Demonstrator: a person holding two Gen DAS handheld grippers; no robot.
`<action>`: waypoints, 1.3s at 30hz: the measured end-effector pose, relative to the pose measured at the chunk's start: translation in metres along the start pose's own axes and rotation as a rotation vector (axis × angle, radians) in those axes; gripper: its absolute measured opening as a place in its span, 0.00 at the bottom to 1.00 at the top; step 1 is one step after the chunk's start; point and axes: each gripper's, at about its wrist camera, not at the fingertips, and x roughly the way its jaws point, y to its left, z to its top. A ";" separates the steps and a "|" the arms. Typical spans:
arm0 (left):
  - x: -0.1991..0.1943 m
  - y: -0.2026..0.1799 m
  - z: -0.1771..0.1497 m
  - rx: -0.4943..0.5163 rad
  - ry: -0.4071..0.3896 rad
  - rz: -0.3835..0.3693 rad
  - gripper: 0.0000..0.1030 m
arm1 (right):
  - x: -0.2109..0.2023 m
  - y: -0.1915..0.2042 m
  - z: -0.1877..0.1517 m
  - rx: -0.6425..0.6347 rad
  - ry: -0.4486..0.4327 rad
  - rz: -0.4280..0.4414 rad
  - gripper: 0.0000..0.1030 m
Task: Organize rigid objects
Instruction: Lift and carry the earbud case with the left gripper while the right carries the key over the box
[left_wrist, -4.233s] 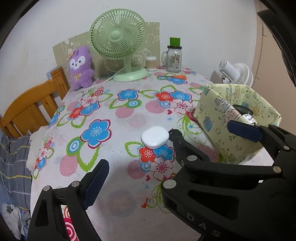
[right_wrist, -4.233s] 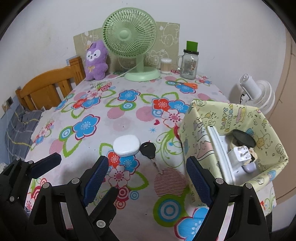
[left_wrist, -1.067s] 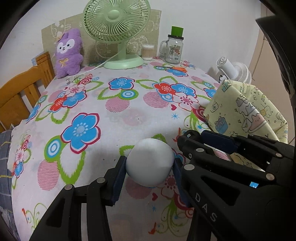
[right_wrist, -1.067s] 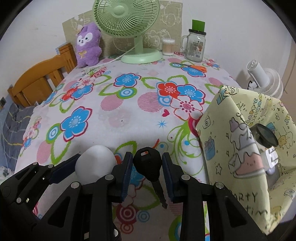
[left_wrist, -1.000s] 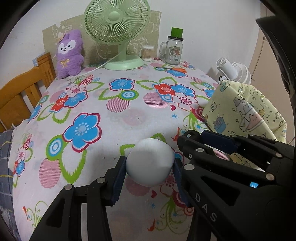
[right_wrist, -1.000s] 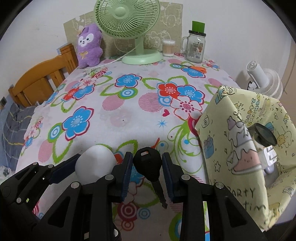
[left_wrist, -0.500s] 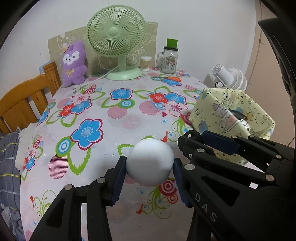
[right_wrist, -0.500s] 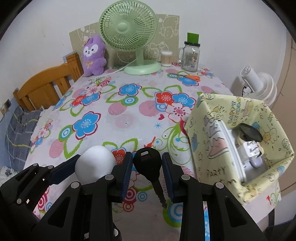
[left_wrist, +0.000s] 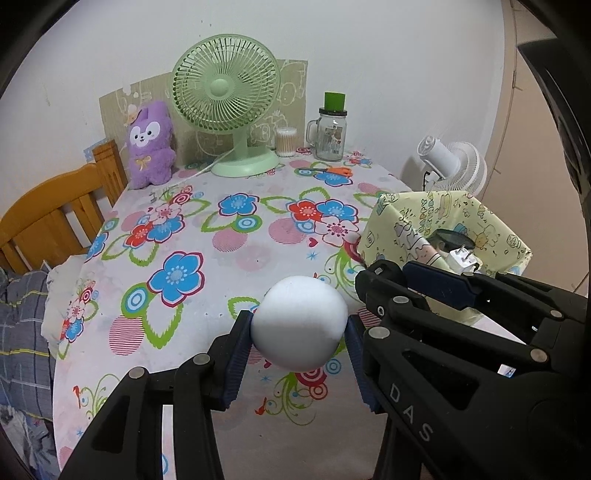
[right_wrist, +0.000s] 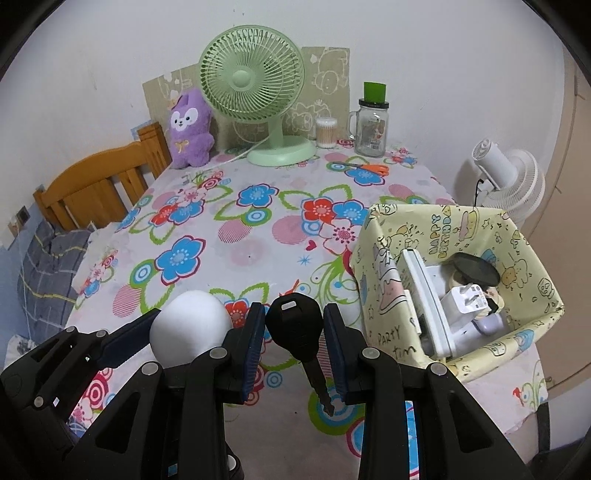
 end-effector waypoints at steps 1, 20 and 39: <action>-0.002 -0.001 0.001 -0.001 -0.003 0.003 0.51 | -0.003 -0.001 0.001 -0.002 -0.003 0.002 0.34; -0.022 -0.031 0.024 0.027 -0.052 0.007 0.51 | -0.037 -0.027 0.018 0.010 -0.062 0.001 0.34; -0.001 -0.073 0.051 0.074 -0.051 -0.038 0.51 | -0.035 -0.078 0.034 0.055 -0.069 -0.043 0.34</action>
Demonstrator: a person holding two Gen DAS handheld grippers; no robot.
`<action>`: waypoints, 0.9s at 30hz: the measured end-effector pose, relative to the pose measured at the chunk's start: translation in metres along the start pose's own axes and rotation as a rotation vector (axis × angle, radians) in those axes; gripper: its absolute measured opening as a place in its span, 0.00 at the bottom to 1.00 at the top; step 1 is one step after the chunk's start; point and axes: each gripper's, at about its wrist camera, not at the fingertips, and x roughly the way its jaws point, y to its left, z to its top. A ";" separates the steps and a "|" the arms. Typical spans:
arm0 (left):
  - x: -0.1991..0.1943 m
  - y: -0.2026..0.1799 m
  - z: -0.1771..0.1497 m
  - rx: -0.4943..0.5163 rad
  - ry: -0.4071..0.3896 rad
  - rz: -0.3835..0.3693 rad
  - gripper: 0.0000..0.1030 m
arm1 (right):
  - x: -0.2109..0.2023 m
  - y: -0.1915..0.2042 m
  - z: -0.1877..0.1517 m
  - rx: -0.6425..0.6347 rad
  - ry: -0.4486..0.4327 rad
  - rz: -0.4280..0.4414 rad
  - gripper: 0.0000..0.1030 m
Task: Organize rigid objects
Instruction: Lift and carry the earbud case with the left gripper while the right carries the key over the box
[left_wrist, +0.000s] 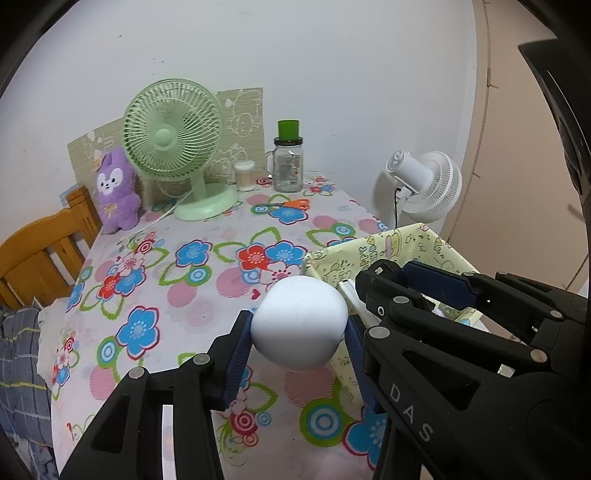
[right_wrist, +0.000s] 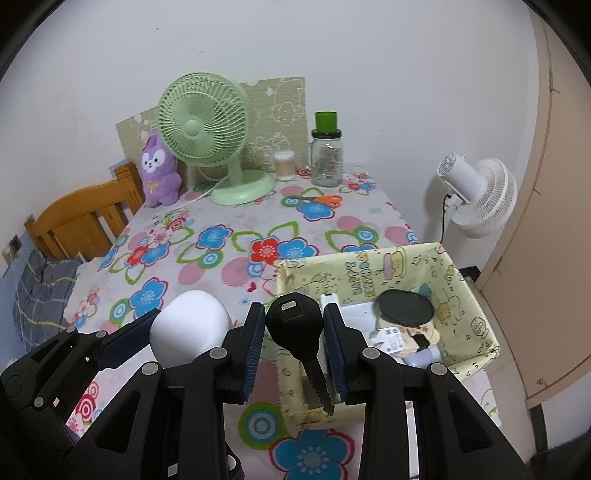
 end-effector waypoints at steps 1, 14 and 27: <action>0.001 -0.002 0.001 0.002 0.001 -0.002 0.51 | 0.001 -0.002 0.001 0.002 0.000 -0.003 0.34; 0.025 -0.034 0.017 0.054 0.016 -0.051 0.51 | 0.011 -0.042 0.007 0.049 0.008 -0.049 0.34; 0.049 -0.063 0.026 0.108 0.054 -0.102 0.51 | 0.025 -0.078 0.007 0.106 0.037 -0.093 0.34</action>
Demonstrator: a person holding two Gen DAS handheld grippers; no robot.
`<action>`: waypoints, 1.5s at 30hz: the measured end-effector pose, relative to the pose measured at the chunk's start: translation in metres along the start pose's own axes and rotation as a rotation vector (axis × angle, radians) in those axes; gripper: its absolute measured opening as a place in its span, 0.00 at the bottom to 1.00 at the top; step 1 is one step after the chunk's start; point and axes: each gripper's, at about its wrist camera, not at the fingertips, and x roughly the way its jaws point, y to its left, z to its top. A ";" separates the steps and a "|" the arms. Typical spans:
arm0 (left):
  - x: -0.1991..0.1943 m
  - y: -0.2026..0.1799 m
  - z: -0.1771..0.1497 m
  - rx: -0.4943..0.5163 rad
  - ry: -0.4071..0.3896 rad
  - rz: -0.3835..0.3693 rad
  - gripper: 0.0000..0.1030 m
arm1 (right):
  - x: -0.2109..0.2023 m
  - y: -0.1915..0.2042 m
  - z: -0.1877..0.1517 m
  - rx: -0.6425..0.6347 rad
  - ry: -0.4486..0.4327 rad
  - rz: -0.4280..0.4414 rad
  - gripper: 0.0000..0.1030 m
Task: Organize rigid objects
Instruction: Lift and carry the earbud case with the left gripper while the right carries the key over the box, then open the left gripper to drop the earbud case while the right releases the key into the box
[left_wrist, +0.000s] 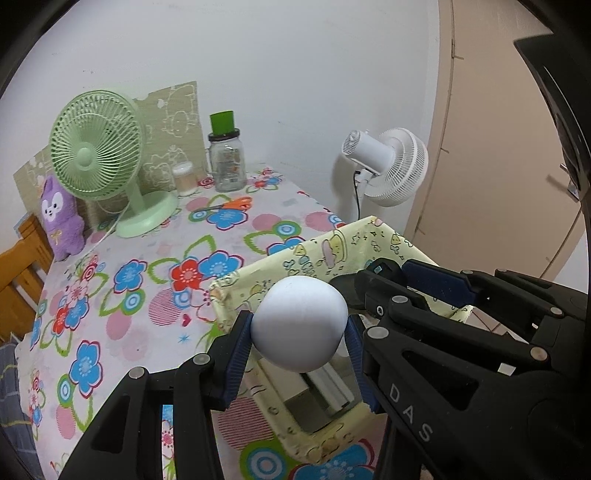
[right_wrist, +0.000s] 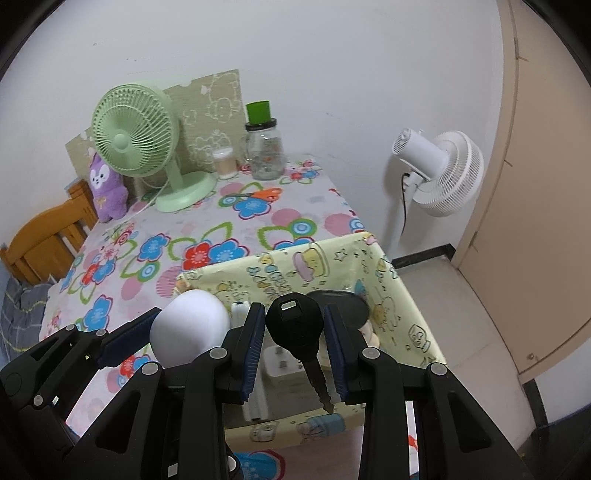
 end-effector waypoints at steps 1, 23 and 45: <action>0.002 -0.001 0.000 0.002 0.003 -0.003 0.51 | 0.002 -0.003 0.000 0.004 0.003 -0.003 0.34; 0.047 -0.026 0.002 0.044 0.101 -0.034 0.51 | 0.039 -0.041 -0.008 0.073 0.088 -0.027 0.35; 0.051 -0.039 0.007 0.086 0.079 -0.064 0.51 | 0.040 -0.060 -0.007 0.107 0.093 -0.029 0.53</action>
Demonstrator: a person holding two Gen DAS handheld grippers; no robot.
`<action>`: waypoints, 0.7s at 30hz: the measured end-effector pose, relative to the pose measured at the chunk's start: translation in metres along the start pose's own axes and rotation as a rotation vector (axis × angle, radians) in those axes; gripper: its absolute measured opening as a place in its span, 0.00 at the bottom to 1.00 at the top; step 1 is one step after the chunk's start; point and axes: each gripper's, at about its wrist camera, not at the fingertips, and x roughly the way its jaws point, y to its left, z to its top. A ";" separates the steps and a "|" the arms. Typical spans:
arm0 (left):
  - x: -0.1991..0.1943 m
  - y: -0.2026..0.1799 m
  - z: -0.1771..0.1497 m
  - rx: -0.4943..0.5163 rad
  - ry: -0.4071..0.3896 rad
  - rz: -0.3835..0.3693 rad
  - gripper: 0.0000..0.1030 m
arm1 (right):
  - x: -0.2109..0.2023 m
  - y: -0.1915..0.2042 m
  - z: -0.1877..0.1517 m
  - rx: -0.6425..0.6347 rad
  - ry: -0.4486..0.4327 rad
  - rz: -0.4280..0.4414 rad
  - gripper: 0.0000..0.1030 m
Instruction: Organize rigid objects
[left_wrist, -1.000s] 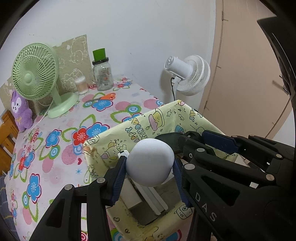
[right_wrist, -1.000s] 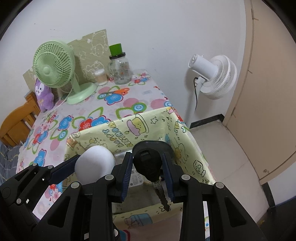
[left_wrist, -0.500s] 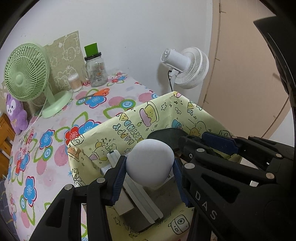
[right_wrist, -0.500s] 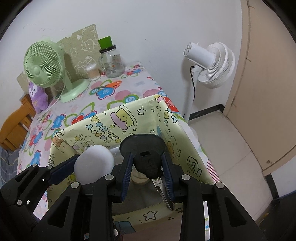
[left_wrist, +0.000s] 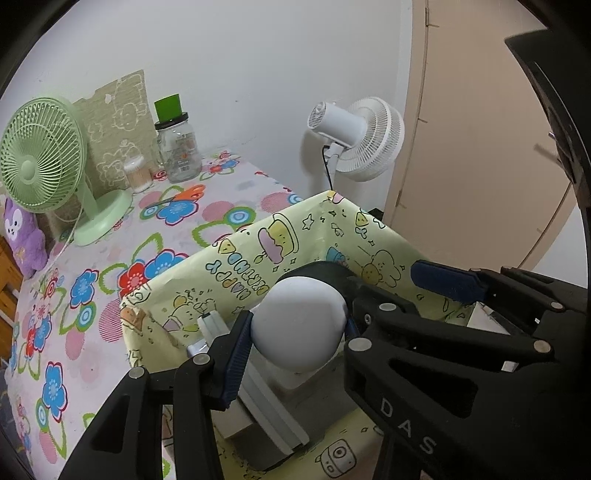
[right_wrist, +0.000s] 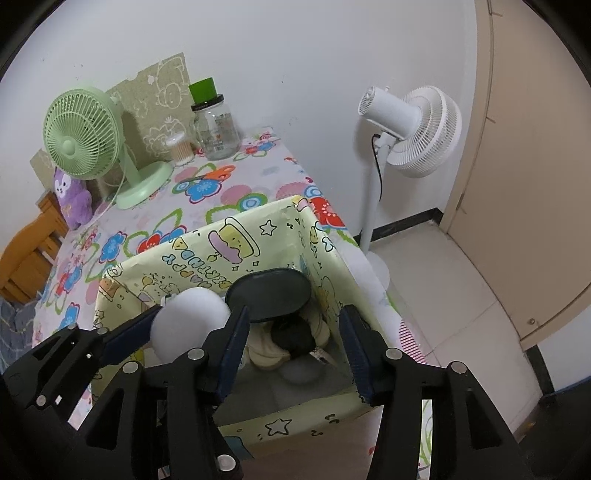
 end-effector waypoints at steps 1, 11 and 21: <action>0.001 0.000 0.000 -0.001 0.001 -0.001 0.51 | 0.000 -0.001 0.000 -0.001 0.000 0.001 0.53; 0.011 0.004 0.000 -0.020 0.033 -0.013 0.66 | -0.004 -0.003 -0.002 0.001 -0.005 0.024 0.53; -0.004 0.004 -0.008 0.012 0.016 0.004 0.83 | -0.008 0.004 -0.008 0.009 -0.010 0.014 0.64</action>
